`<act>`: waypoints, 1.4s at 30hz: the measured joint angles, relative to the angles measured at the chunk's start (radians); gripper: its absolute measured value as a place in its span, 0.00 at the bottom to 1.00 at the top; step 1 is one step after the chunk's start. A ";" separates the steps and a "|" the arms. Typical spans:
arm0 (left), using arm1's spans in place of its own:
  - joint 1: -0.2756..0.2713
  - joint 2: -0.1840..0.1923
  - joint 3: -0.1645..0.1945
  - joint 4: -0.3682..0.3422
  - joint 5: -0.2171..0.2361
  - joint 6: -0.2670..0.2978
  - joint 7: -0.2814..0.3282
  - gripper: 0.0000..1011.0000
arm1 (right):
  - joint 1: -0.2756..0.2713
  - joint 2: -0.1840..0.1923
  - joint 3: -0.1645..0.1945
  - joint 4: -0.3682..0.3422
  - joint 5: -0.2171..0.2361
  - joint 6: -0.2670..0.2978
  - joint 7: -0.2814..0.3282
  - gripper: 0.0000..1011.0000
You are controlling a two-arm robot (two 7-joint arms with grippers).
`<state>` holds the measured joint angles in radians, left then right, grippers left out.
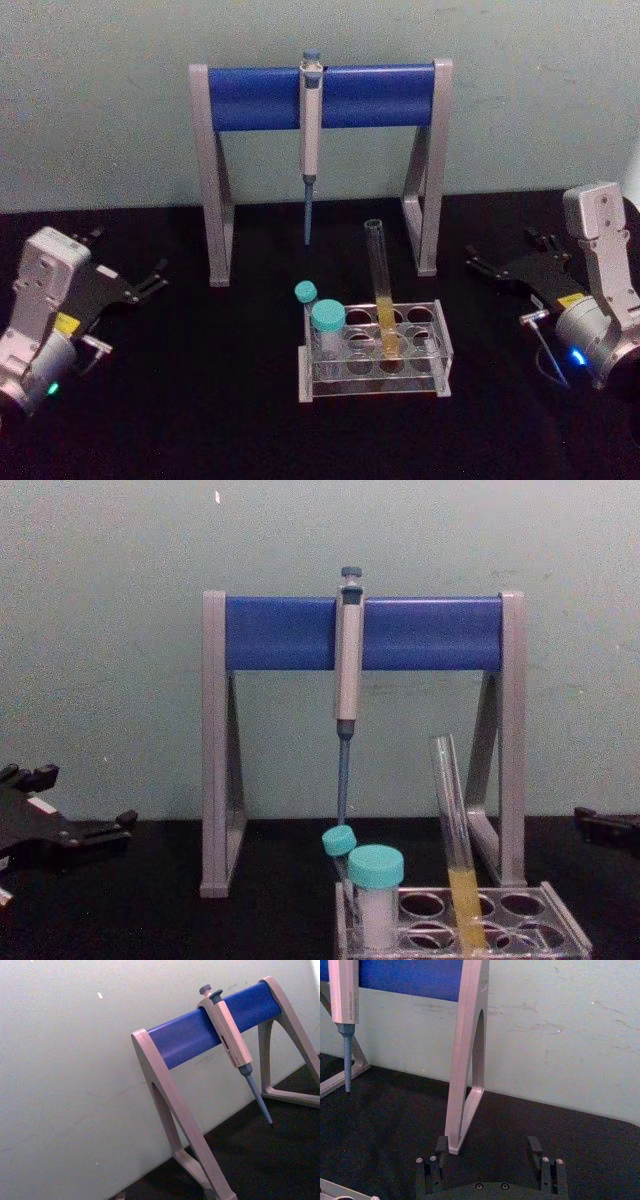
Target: Pick up the test tube from the test tube rack, shake it, then place it back into the test tube rack.
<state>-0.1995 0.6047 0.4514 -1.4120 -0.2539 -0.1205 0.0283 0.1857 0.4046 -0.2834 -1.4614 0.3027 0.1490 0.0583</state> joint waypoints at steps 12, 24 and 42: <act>0.000 0.000 0.000 0.000 0.000 0.000 0.000 0.99 | 0.000 0.000 0.000 0.000 0.000 0.000 0.000 0.99; 0.000 0.000 0.000 0.000 0.000 0.000 0.000 0.99 | 0.000 0.000 0.000 0.000 0.000 0.000 0.000 0.99; 0.000 0.000 0.000 0.000 0.000 0.000 0.000 0.99 | 0.000 0.000 0.000 0.000 0.000 0.000 0.000 0.99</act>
<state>-0.1995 0.6047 0.4514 -1.4120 -0.2539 -0.1205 0.0283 0.1857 0.4047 -0.2834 -1.4614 0.3027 0.1490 0.0582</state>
